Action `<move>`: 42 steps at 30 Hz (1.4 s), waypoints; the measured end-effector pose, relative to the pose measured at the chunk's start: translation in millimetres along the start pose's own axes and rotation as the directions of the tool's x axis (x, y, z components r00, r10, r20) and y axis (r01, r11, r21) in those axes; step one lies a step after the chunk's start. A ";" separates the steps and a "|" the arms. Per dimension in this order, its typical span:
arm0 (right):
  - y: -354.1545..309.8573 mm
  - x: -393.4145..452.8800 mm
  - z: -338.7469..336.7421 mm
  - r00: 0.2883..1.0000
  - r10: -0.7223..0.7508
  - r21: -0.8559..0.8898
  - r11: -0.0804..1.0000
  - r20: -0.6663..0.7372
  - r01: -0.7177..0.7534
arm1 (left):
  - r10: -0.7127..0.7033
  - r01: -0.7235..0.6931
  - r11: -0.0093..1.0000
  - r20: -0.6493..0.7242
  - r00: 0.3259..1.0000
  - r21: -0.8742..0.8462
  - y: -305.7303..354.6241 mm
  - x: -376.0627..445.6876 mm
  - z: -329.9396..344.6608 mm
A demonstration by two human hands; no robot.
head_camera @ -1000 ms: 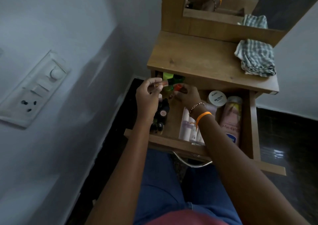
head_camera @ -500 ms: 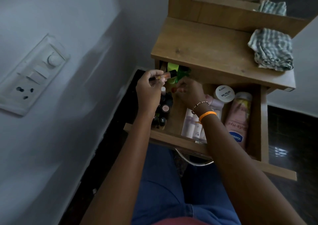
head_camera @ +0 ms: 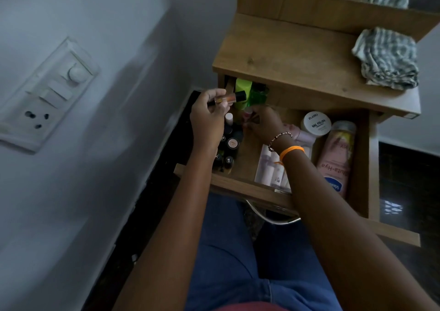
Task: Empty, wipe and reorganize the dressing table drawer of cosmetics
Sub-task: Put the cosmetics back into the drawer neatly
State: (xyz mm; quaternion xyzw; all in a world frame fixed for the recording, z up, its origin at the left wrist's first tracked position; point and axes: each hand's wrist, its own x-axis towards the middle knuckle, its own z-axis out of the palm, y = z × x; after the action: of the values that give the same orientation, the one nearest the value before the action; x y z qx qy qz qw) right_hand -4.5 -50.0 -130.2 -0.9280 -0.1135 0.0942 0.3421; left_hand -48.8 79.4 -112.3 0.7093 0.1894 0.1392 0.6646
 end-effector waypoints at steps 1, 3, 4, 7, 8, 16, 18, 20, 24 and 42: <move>0.2 0.0 -0.6 1.000 0.003 0.004 1.000 0.003 -0.003 | -0.001 0.001 1.000 0.000 1.000 0.001 0.2 -0.1 -0.1; 0.4 0.1 -2.4 1.000 0.000 0.003 1.000 0.024 0.000 | -0.009 0.009 1.000 0.004 1.000 -0.002 2.5 -1.3 -0.5; 0.7 -0.4 -3.5 0.999 -0.007 -0.002 1.000 0.042 0.007 | -0.010 0.010 1.000 0.007 1.000 0.002 3.5 -1.8 -0.5; 2.0 -5.6 -11.9 0.999 -0.026 0.038 0.999 -0.047 0.028 | 0.003 -0.004 0.999 0.018 1.000 0.043 8.1 -5.0 -0.5; 1.2 -8.7 -15.5 0.990 -0.021 0.085 0.996 -0.140 0.033 | 0.010 -0.011 0.999 0.026 1.000 0.051 9.9 -6.3 -0.5; -23.3 -24.4 -22.9 0.926 -0.188 0.258 0.925 -0.329 0.279 | 0.021 -0.025 0.999 0.165 0.986 0.022 16.0 -11.7 1.3; -24.0 -22.3 -23.6 0.925 -0.143 0.345 0.899 -0.352 0.270 | 0.036 -0.044 0.997 0.141 0.989 0.056 16.3 -12.3 0.4; -24.0 -21.6 -25.5 0.927 -0.134 0.382 0.883 -0.351 0.272 | 0.064 -0.072 0.992 0.081 0.995 0.105 16.3 -13.3 -0.9; -31.1 -19.2 -30.4 0.922 -0.170 0.286 0.917 -0.349 0.277 | 0.058 -0.057 0.988 -0.006 0.998 0.147 15.0 -11.4 -3.2; -39.7 -15.5 -34.7 0.960 0.192 0.678 0.735 -0.204 -0.003 | 0.001 0.001 0.976 -0.007 1.000 0.216 8.3 -9.6 -3.7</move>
State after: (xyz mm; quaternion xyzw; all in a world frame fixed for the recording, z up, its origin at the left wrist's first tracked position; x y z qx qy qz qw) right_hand -16.4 -46.1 -76.7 -0.7511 0.0231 0.0243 0.6593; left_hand -58.4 77.9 -103.2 0.7767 0.2058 0.1204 0.5830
